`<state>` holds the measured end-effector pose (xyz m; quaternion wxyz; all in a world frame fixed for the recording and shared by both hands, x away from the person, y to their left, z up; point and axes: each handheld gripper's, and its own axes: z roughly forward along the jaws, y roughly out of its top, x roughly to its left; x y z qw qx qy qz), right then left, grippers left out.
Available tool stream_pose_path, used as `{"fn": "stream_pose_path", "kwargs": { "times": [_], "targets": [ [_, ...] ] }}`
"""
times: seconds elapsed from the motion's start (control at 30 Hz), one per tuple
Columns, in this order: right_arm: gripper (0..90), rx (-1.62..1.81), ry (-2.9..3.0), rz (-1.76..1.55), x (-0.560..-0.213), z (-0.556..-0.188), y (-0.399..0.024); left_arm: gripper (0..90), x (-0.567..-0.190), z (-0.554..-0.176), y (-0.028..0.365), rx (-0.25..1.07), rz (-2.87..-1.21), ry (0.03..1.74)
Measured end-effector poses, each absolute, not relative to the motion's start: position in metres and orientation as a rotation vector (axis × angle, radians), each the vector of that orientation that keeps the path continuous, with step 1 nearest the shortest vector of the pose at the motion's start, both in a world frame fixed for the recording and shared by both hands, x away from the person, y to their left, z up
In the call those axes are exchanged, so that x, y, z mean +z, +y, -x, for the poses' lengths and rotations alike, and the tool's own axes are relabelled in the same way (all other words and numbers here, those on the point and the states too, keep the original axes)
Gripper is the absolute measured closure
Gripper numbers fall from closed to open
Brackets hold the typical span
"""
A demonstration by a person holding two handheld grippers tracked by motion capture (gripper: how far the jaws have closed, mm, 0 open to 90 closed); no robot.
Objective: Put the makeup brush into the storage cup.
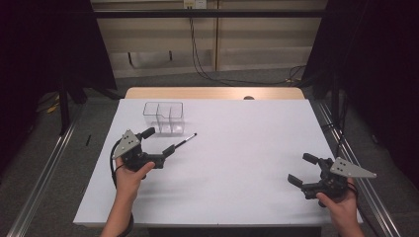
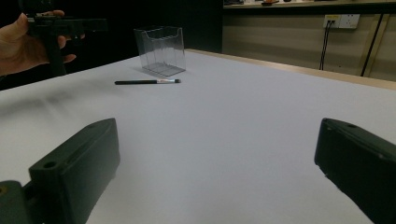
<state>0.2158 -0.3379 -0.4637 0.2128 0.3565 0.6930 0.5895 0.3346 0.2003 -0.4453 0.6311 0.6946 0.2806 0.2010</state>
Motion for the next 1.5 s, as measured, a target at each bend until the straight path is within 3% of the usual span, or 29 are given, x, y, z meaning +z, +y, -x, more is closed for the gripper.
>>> {"fn": "stream_pose_path", "kwargs": {
  "times": [1.5],
  "targets": [
    [0.0, 1.634, 1.93, -0.984, -0.465, -0.214, -0.34, 0.5, -0.461, -0.389, 0.169, 0.428, -1.628, 0.728]
  ]
}}
